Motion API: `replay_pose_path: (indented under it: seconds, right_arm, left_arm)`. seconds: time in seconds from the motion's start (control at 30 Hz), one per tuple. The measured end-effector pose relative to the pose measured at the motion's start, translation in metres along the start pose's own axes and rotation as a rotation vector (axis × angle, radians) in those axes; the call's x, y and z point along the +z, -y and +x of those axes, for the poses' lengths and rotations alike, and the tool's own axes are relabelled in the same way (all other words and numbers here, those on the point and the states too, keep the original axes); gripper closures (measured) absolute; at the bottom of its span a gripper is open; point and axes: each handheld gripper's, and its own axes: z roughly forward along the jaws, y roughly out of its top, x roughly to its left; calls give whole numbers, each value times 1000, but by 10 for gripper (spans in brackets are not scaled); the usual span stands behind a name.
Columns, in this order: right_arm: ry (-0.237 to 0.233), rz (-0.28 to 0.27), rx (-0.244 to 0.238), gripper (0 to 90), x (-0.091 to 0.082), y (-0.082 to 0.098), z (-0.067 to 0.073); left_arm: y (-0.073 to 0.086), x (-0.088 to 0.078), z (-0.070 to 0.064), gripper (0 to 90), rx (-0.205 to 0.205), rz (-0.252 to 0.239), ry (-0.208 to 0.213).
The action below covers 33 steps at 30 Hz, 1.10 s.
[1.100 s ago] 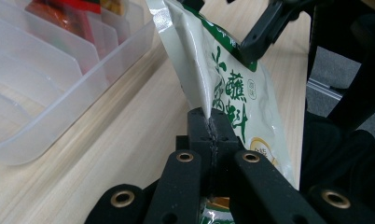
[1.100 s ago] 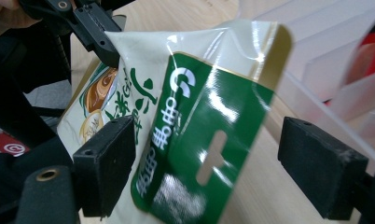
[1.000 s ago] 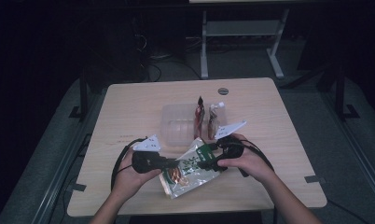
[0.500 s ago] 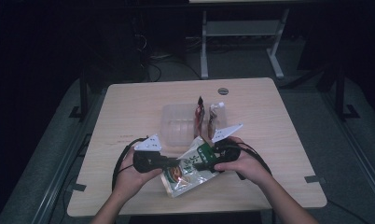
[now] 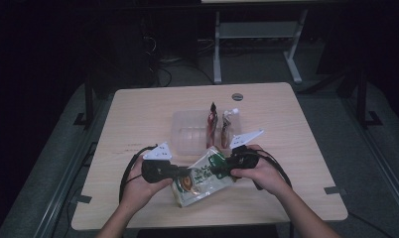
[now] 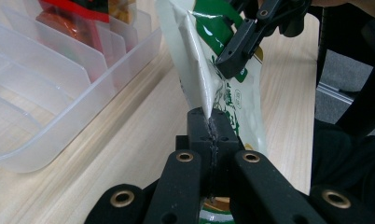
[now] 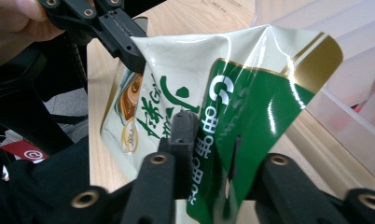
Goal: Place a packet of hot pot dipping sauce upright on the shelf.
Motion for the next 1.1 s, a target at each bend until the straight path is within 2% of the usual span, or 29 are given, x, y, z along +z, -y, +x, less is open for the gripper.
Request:
replay_pose_path:
  seconds: [0.07, 0.2, 0.37, 0.43, 0.53, 0.7, 0.8, 0.93, 1.1]
  right_arm:
    - [-5, -3, -6, 830, 0, 0, 1]
    - [0, 9, -23, 879, -1, 0, 2]
    - [7, 15, -22, 897, -3, -1, 3]
    - [6, 6, -25, 899, -4, -1, 3]
    - [16, 12, -37, 900, -6, -2, 4]
    - [1, -8, -34, 900, -9, -3, 3]
    - [0, -9, -37, 900, -11, -3, 3]
    - [-22, -14, -40, 900, -12, -4, 5]
    - [-50, -24, -40, 900, -11, -6, 7]
  left_arm:
    - [0, 0, 0, 900, 2, 2, 0]
    - [0, 2, -1, 897, 16, 1, -7]
    - [1, 4, -1, 884, 32, 8, -27]
    - [3, 3, -1, 847, 34, 6, -42]
    - [4, -3, 3, 801, 23, -38, -67]
    - [4, -11, 6, 821, 9, -73, -89]
    - [3, -12, 6, 900, 7, -56, -92]
    - [-2, -3, 6, 900, 14, -21, -105]
    - [-7, 12, 11, 900, 0, -10, -122]
